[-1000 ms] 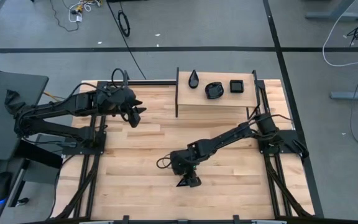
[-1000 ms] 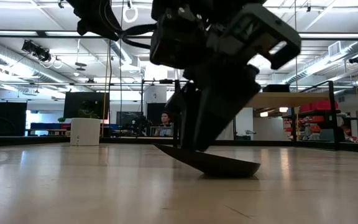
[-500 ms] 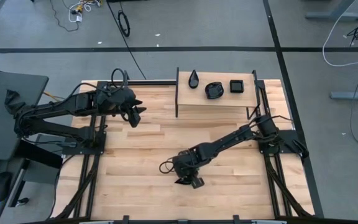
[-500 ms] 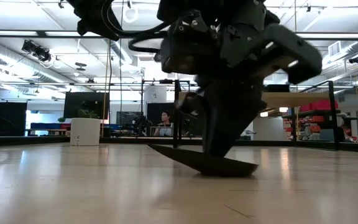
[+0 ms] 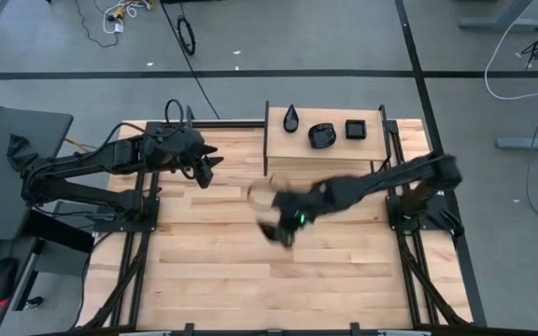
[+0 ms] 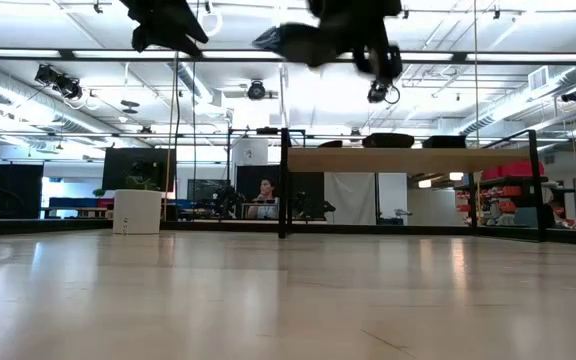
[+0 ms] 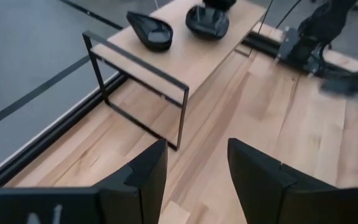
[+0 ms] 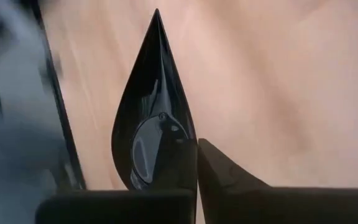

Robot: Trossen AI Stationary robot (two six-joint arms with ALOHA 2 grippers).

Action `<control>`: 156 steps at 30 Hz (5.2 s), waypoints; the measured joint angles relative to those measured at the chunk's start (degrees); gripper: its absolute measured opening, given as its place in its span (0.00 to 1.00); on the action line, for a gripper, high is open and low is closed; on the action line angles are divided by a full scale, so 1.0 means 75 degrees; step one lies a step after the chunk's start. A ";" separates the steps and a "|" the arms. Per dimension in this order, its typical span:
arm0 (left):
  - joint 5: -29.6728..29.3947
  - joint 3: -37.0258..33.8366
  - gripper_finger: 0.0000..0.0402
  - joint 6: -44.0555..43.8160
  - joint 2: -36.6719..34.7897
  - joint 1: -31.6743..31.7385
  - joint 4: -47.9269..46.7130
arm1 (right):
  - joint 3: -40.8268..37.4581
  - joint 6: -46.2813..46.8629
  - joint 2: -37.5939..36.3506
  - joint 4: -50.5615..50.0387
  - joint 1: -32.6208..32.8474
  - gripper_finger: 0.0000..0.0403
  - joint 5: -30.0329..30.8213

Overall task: Pick & Place Mini shaped plates
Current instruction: Stack the drop-shaped plate on top of the drop-shaped plate on the shelf

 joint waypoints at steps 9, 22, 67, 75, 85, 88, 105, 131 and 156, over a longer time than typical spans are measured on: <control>-0.0313 0.0000 0.43 0.0407 0.0002 0.0011 0.0488 | 0.0007 0.2488 -0.1939 0.0098 -0.1832 0.00 0.3471; -0.0344 0.0000 0.43 0.0490 0.0003 0.0011 0.0551 | 0.0009 0.1303 -0.1304 0.0514 -0.4854 0.00 0.2901; -0.0632 0.0000 0.43 0.0463 0.0003 0.0014 0.0545 | 0.0006 0.0066 -0.0869 0.0543 -0.5308 0.21 0.2049; -0.0679 0.0000 0.43 0.0460 0.0003 0.0011 0.0544 | 0.0006 0.0199 -0.0766 -0.0218 -0.5313 0.02 0.2868; -0.0662 0.0000 0.43 0.0402 0.0003 0.0011 0.0544 | 0.0006 0.0312 -0.0402 -0.0049 -0.5746 0.01 0.3100; -0.0659 0.0000 0.43 0.0401 0.0003 0.0011 0.0544 | 0.0003 -0.0006 -0.0220 0.0219 -0.5926 0.01 0.2778; -0.0335 0.0000 0.43 0.0195 0.0003 0.0011 0.0535 | 0.0003 -0.1711 -0.0143 0.0278 -0.5945 0.02 0.1717; -0.0339 0.0000 0.43 -0.0006 0.0003 0.0009 0.0550 | 0.0006 -0.0718 -0.0192 0.0514 -0.5983 0.01 0.1976; -0.0487 0.0000 0.43 -0.0009 0.0000 0.0008 0.0609 | 0.0006 -0.1597 0.0026 0.1363 -0.6360 0.01 0.0720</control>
